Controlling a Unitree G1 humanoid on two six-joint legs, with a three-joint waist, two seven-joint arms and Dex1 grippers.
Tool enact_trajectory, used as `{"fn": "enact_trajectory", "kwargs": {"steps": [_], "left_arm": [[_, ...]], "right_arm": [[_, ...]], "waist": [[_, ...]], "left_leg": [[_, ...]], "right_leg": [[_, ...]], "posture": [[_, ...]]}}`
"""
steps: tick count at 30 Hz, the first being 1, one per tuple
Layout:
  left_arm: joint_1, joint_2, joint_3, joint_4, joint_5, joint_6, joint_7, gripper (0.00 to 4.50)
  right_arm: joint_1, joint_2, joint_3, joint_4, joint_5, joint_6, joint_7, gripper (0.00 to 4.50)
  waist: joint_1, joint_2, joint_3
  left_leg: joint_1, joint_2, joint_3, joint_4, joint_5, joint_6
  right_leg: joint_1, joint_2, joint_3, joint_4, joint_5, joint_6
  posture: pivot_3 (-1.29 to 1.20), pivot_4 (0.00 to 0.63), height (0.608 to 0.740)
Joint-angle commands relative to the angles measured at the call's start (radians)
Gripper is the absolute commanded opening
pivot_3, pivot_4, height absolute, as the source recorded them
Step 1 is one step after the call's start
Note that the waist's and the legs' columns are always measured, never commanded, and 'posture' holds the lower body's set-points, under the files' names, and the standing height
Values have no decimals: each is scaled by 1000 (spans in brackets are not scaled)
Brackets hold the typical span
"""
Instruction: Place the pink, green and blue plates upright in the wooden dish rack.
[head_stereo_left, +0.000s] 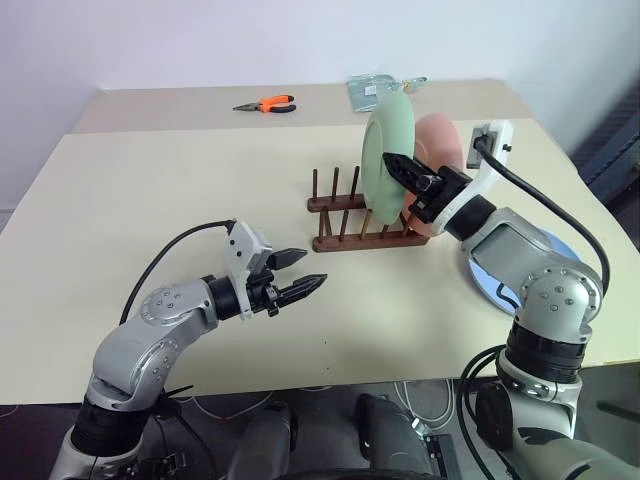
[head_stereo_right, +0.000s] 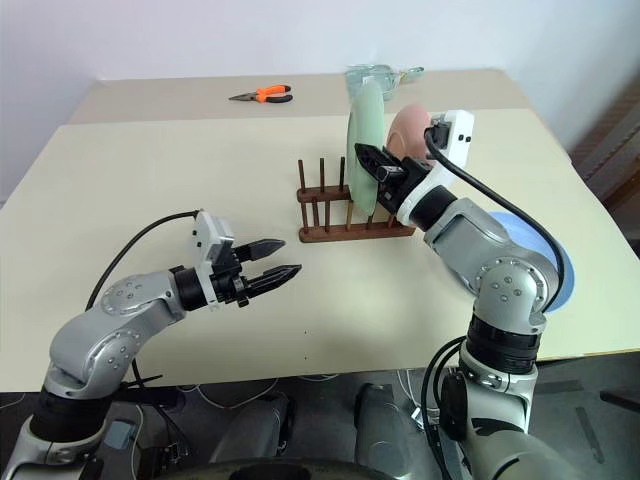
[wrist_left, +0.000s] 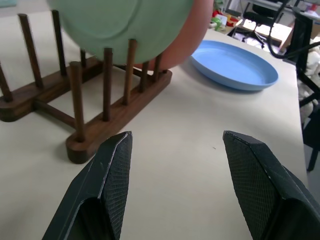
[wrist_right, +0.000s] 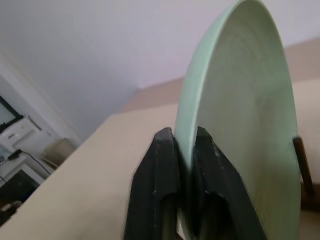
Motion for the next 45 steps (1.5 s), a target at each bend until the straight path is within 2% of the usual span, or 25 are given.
{"fn": "enact_trajectory", "kwargs": {"steps": [1,4,6,8,11,12,14,16,19,21,23,26,29,32,36,39,42,45], "left_arm": [[1,1,-8,-45,-5,-3,3,2978],[-2,-2,-17,-41,-7,-1,2,2978],[-6,-4,-27,-37,-4,-3,-2,2978],[-10,-3,-37,-29,5,-9,-6,2978],[-28,3,-63,1,29,-24,-21,2978],[-34,4,-69,9,34,-28,-27,2978],[-42,5,-77,22,40,-35,-41,2978],[-51,0,-80,40,38,-41,-56,2978],[-67,-10,-79,67,33,-44,-69,2978],[-84,-13,-87,82,39,-49,-81,2978],[-93,-16,-91,88,42,-51,-87,2978],[-98,-19,-93,91,47,-51,-91,2978],[-96,-18,-91,83,48,-49,-92,2978],[-90,-18,-80,78,52,-51,-85,2978],[-88,-16,-73,80,57,-53,-77,2978],[-85,-16,-72,77,60,-55,-76,2978],[-88,-19,-73,80,63,-57,-74,2978],[-94,-23,-73,88,64,-60,-74,2978]], "right_arm": [[-45,-116,87,-62,-135,-95,91,2016],[-39,-288,200,-113,-329,-222,213,2016],[-28,-362,224,-119,-416,-302,263,2016],[-23,-391,194,-116,-429,-347,298,2016],[12,-462,-37,-110,-277,-321,402,2016],[49,-493,-107,-105,-256,-310,431,2559],[149,-543,-203,-97,-251,-290,473,3286],[303,-567,-303,-106,-262,-281,516,4407],[441,-565,-351,-134,-249,-260,532,4463],[597,-576,-266,-175,-338,-249,533,4463],[690,-577,-157,-181,-442,-267,503,4463],[732,-576,3,-111,-601,-308,439,4463],[703,-543,70,-33,-670,-305,389,4463],[660,-535,109,47,-745,-335,357,3640],[613,-525,94,82,-774,-358,344,1704],[588,-517,75,79,-775,-342,339,70],[544,-506,34,64,-773,-323,317,24],[431,-489,-54,51,-755,-373,278,24]], "waist": [[0,1,1],[1,1,1],[2,1,1],[2,0,0],[10,0,1],[16,0,1],[23,0,1],[30,-2,0],[28,4,0],[26,6,-1],[25,5,-1],[11,6,-1],[9,5,0],[9,5,-1],[16,5,-1],[13,5,-1],[10,5,-1],[9,6,0]], "left_leg": [[0,0,0,0,0,0],[0,0,1,0,0,0],[0,0,1,0,0,0],[0,0,1,0,0,0],[0,0,1,0,0,0],[-1,0,1,1,0,1],[-2,0,-1,1,-1,2],[-1,0,0,1,-3,4],[-1,0,3,1,-4,7],[-1,0,7,1,-4,7],[0,1,6,1,-5,7],[0,1,7,2,-5,7],[0,1,8,2,-5,7],[0,1,8,2,-5,8],[-1,0,6,2,-5,8],[-1,0,5,2,-5,8],[0,0,5,2,-5,8],[0,0,6,2,-5,8]], "right_leg": [[0,0,0,0,0,0],[0,0,0,0,-2,4],[0,0,0,-1,-3,5],[1,0,0,-2,-3,5],[1,-1,0,-2,-3,5],[1,-1,0,-2,-3,5],[3,-1,-1,-4,-3,4],[5,-1,-2,-9,-3,4],[6,-1,0,-12,-2,4],[5,-2,3,-13,-2,4],[6,-1,1,-13,-2,4],[6,-2,2,-13,-3,4],[6,-3,2,-15,-2,4],[6,-2,2,-15,-2,4],[6,-2,2,-15,-2,4],[7,-2,2,-15,-2,4],[7,-2,2,-15,-2,4],[6,-2,2,-14,-2,4]], "posture": [[0,150,740],[0,150,740],[0,150,740],[0,150,740],[0,150,740],[0,150,740],[0,150,740],[0,150,740],[0,150,740],[0,150,740],[0,150,740],[0,150,740],[0,150,740],[0,150,740],[0,150,740],[0,150,740],[0,150,740],[0,150,740]]}}
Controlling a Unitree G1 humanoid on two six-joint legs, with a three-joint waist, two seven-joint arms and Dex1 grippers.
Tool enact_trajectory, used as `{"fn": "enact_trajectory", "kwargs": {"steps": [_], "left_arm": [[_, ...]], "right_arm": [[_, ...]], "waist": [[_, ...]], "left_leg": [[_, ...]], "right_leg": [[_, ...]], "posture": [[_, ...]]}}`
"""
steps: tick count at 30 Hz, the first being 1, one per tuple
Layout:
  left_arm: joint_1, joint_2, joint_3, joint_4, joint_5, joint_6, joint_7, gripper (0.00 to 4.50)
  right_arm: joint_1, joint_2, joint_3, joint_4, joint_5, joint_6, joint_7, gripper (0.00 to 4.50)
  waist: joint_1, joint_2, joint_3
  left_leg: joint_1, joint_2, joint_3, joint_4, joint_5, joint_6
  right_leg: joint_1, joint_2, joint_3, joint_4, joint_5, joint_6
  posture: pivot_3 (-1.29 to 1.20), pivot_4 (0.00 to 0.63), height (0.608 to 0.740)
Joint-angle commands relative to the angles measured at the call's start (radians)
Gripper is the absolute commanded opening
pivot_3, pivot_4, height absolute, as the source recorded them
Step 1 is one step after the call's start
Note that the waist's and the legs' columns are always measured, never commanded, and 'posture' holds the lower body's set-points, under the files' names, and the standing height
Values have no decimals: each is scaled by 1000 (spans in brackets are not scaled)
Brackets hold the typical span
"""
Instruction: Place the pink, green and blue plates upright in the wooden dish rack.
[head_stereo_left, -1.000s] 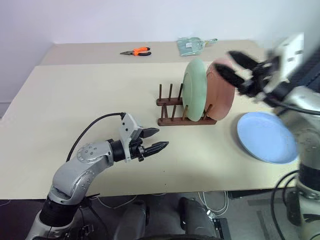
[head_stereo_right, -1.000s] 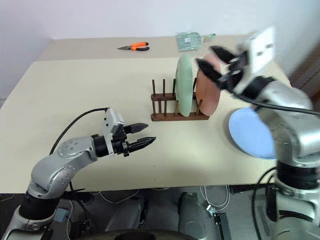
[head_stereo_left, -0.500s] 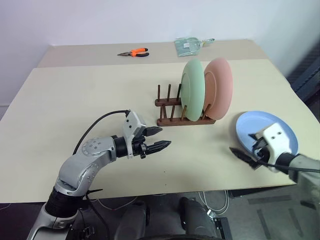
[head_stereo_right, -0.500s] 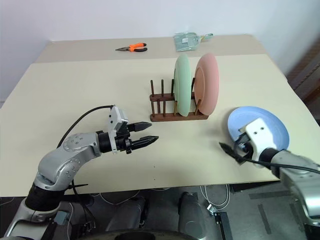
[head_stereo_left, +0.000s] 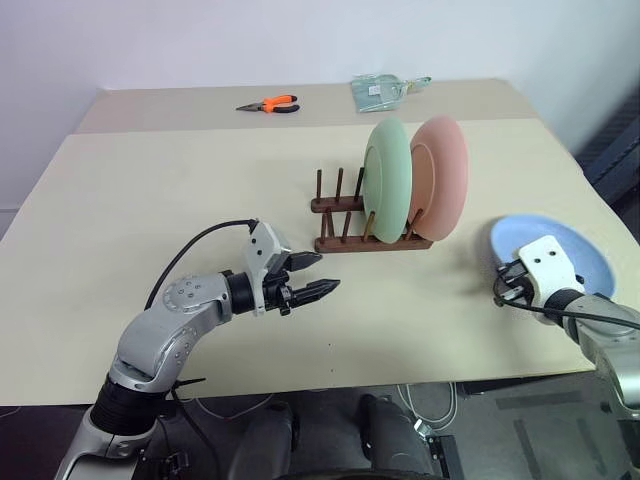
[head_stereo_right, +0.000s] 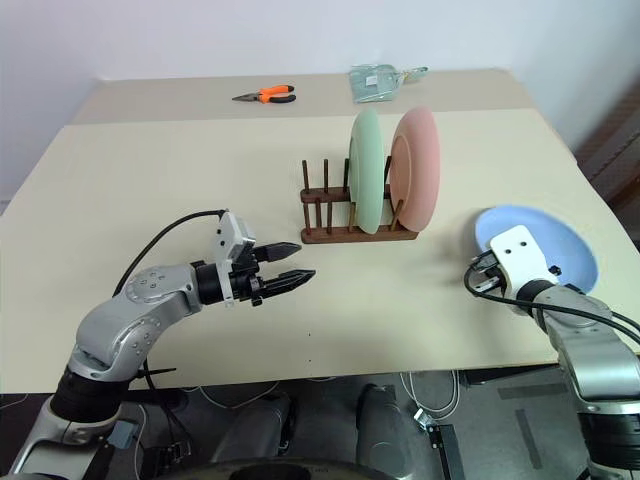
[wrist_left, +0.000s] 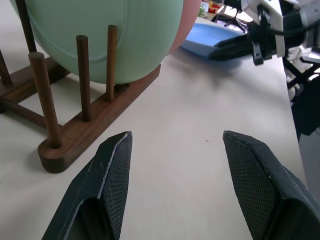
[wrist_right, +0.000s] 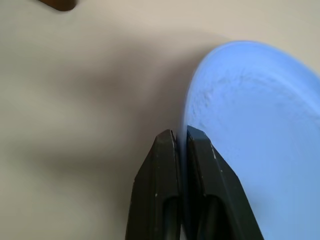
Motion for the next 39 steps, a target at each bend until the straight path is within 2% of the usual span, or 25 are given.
{"fn": "enact_trajectory", "kwargs": {"steps": [1,4,6,10,14,17,20,25,32,39], "left_arm": [[-10,-3,14,-14,2,-21,-4,2978],[-14,-5,9,-4,8,-27,-7,2978],[-15,-11,10,1,7,-28,-3,2978],[-15,-17,15,16,17,-36,5,2978],[-30,-39,72,82,33,-76,43,2978],[-35,-25,103,127,54,-112,41,2978],[-16,-6,124,141,66,-130,36,2978],[25,8,140,120,66,-134,30,2978],[64,34,128,110,83,-140,9,2978],[65,24,126,111,88,-137,6,2978]], "right_arm": [[-151,-8,-127,-41,3,-93,-57,24],[-355,3,-176,-68,65,-144,-69,24],[-517,34,-186,-107,166,-121,-67,24],[-768,162,-177,-185,529,60,-85,24],[-900,378,-123,-184,846,181,-254,24],[-936,546,-86,-126,1007,199,-442,24],[-949,667,-54,-76,1112,187,-619,24],[-867,773,-1,-21,1164,179,-797,24],[-813,792,11,-1,1242,161,-903,24],[-770,772,33,44,1207,145,-919,24]], "waist": [[-1,3,1],[-3,4,2],[-4,5,2],[-3,2,1],[-4,3,1],[-1,3,1],[-2,3,1],[-7,3,1],[-27,4,1],[-30,4,0]], "left_leg": [[0,0,0,0,0,0],[0,0,1,0,0,0],[0,0,1,-1,0,0],[0,1,-3,-3,0,0],[0,1,-6,-2,0,0],[0,1,-7,-1,0,0],[-1,0,-7,-2,1,-1],[-1,0,-7,-4,1,-2],[0,1,-6,-4,2,-2],[0,1,-3,-4,2,-2]], "right_leg": [[0,0,0,0,0,0],[0,0,0,0,0,0],[-1,1,0,0,0,0],[-1,2,-2,0,3,-3],[-1,1,-1,0,3,-5],[-1,2,-2,1,4,-6],[-4,2,-1,3,5,-7],[-6,2,-1,5,6,-4],[-6,3,-1,6,6,-4],[-8,4,0,10,6,-4]], "posture": [[0,150,740],[0,150,740],[0,150,740],[0,150,740],[0,150,740],[0,150,740],[0,150,740],[0,150,740],[0,150,740],[0,150,740]]}}
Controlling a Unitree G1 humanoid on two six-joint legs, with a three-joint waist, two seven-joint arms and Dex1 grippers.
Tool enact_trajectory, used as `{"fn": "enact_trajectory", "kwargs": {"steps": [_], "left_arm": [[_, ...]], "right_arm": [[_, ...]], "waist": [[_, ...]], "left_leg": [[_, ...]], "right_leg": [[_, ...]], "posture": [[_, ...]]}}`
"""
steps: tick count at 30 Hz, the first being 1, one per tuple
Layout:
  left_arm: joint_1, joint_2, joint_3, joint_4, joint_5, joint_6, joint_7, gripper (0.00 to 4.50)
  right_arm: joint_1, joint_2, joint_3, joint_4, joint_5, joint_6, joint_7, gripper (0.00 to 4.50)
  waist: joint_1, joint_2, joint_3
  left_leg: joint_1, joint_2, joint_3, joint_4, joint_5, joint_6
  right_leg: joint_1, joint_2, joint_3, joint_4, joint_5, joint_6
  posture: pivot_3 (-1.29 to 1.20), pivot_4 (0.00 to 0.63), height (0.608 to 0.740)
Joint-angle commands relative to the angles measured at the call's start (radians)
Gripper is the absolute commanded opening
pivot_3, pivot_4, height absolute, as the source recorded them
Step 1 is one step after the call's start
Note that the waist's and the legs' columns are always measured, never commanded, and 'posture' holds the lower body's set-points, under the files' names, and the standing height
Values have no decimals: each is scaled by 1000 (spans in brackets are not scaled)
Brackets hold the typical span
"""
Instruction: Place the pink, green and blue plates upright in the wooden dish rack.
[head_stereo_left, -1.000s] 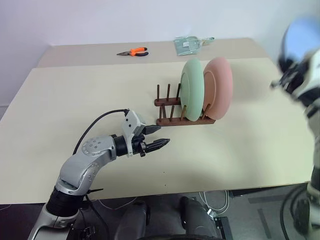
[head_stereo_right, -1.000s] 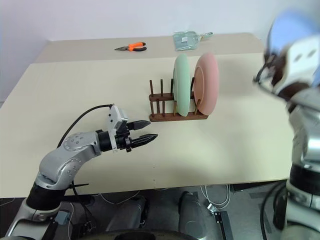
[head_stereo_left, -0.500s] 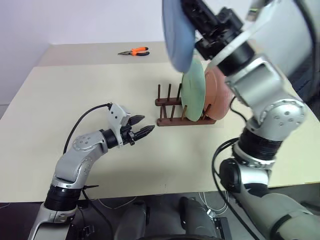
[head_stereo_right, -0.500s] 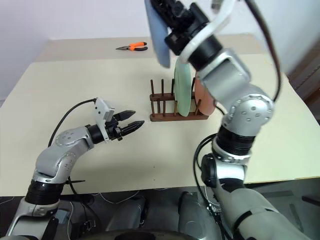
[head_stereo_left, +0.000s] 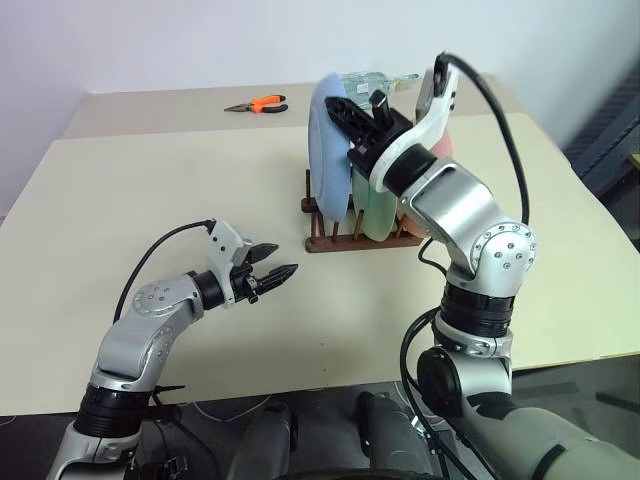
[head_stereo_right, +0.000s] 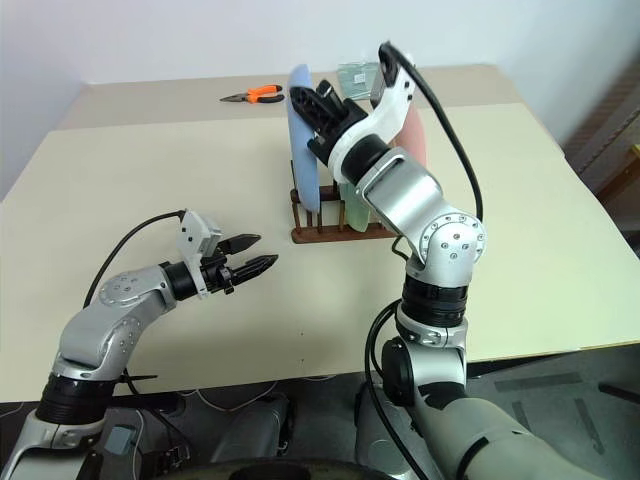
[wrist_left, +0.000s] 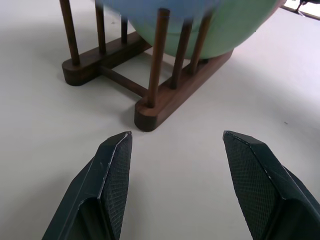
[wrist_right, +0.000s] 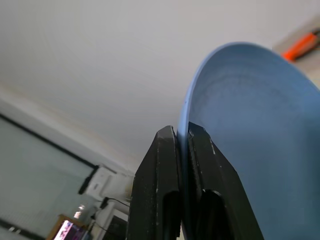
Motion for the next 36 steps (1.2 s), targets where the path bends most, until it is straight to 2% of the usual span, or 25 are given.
{"fn": "enact_trajectory", "kwargs": {"steps": [1,5,6,7,11,13,14,17,19,22,25,27,31,36], "left_arm": [[-3,-1,3,-28,2,-18,-4,2978],[-7,-6,3,-28,2,-14,-4,2978],[-7,-7,2,-29,2,-13,-3,2978],[-8,-8,3,-30,2,-12,-2,2978],[-5,-13,5,-37,1,-6,5,2978],[-2,-18,9,-42,5,-7,18,2978],[-1,-17,17,-39,8,-11,25,2978],[2,-11,50,-7,46,-48,67,2978],[5,-1,81,33,68,-68,92,2978],[34,35,117,101,116,-131,100,2978],[76,78,144,179,159,-205,88,2978],[96,90,146,199,180,-231,89,2978],[129,82,144,185,188,-254,85,2978],[175,52,158,130,170,-239,107,2978]], "right_arm": [[-17,-10,5,-7,5,-20,3,24],[-35,-54,36,-4,-66,-16,49,1397],[-44,-78,55,-14,-107,-15,78,2022],[-57,-115,85,-37,-161,-14,129,2381],[-89,-332,213,-159,-426,-77,402,2381],[-71,-439,220,-218,-514,-138,550,2381],[-43,-499,194,-247,-533,-167,630,2381],[101,-650,0,-277,-476,-188,799,2381],[261,-756,-130,-253,-495,-183,902,2381],[554,-845,-295,-210,-515,-173,1068,2381],[813,-868,-310,-193,-633,-251,1200,2381],[878,-860,-277,-144,-720,-321,1234,2381],[853,-809,-186,-37,-843,-434,1241,2381],[807,-775,-124,55,-927,-494,1243,2381]], "waist": [[1,0,0],[1,0,0],[1,0,0],[1,0,0],[3,0,0],[3,-1,-1],[5,-2,-1],[10,-5,-2],[14,-6,-2],[26,-6,-2],[24,-3,-2],[19,-2,-1],[10,-3,-1],[11,-3,-1]], "left_leg": [[0,0,0,0,0,0],[0,0,0,0,0,0],[0,0,0,0,0,0],[0,0,0,0,0,0],[-1,0,1,0,0,0],[-1,0,1,1,0,0],[-1,0,1,1,0,0],[-1,0,0,1,0,0],[0,-1,-1,2,0,0],[0,-1,0,2,-1,1],[0,0,4,1,-3,5],[0,0,6,1,-4,5],[1,2,8,3,-5,2],[0,4,8,2,-4,4]], "right_leg": [[-1,0,0,2,0,0],[-2,0,0,4,0,0],[-2,0,0,4,-1,-2],[-2,0,0,4,-1,-2],[-3,0,0,4,-2,-2],[-3,0,0,4,-4,3],[-2,0,0,4,-4,5],[1,-1,-1,2,-5,8],[4,-2,-2,-1,-7,6],[6,-3,-2,-6,-7,5],[6,-3,0,-8,-7,5],[5,-4,1,-8,-7,5],[7,-5,2,-11,-6,5],[7,-6,0,-11,-6,5]], "posture": [[0,150,740],[0,150,740],[0,150,740],[0,150,740],[0,150,740],[0,150,740],[0,150,740],[0,150,740],[0,150,740],[0,150,740],[0,150,740],[0,150,740],[0,150,740],[0,150,740]]}}
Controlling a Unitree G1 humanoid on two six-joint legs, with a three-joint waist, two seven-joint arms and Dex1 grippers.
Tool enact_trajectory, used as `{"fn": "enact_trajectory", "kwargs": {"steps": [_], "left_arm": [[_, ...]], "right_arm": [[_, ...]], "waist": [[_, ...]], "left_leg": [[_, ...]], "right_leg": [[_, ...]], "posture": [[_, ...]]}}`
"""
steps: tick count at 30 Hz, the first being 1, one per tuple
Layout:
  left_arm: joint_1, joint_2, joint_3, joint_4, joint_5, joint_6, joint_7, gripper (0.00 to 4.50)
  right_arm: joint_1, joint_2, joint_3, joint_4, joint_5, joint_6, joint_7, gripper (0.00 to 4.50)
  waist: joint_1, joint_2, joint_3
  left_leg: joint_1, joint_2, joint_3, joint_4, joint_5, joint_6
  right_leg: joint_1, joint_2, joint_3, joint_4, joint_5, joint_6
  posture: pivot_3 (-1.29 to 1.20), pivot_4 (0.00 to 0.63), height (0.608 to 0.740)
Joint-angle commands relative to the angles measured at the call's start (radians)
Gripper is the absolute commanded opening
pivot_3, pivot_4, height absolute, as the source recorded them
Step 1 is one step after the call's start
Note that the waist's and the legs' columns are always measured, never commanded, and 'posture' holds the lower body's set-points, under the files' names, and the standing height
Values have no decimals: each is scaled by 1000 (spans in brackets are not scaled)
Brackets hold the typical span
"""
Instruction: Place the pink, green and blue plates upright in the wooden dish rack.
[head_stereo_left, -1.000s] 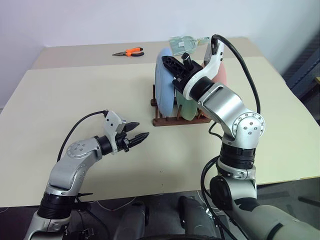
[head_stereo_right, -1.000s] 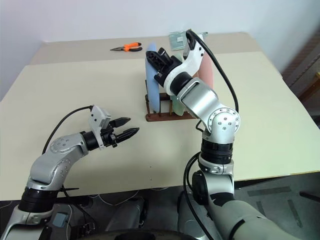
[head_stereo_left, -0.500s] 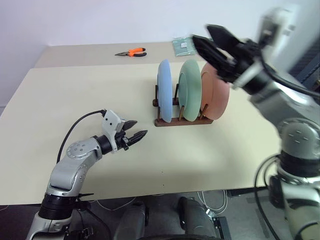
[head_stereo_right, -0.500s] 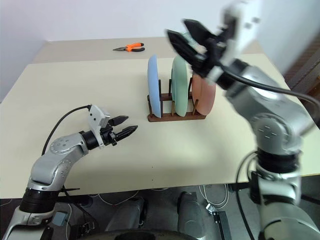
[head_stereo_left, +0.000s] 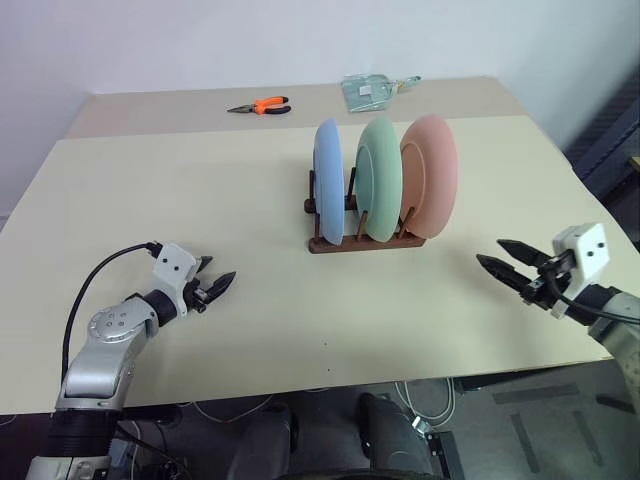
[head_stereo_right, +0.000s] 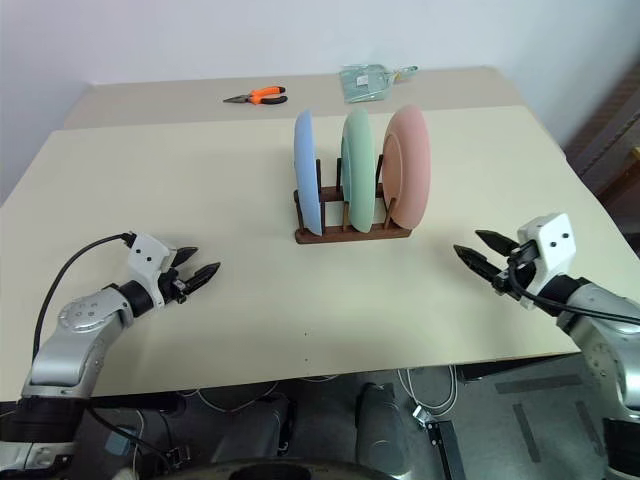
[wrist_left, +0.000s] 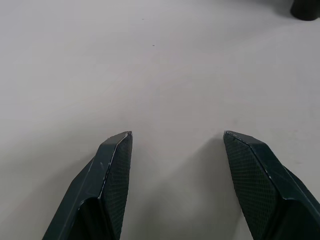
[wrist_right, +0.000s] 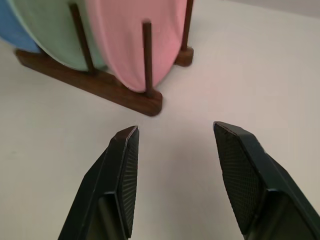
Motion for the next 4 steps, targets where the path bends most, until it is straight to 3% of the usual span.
{"fn": "enact_trajectory", "kwargs": {"steps": [1,4], "left_arm": [[29,-13,25,-70,-17,2,10,2978],[36,-25,17,-86,-11,9,19,2978]], "right_arm": [[-35,9,15,34,-58,-59,3,2381],[-55,17,32,59,-82,-81,14,2381]], "waist": [[1,0,0],[4,0,0]], "left_leg": [[0,0,0,-1,0,0],[-1,-4,0,-1,0,0]], "right_leg": [[-1,0,0,0,0,0],[-1,0,0,0,3,-1]], "posture": [[0,150,740],[0,150,740]]}}
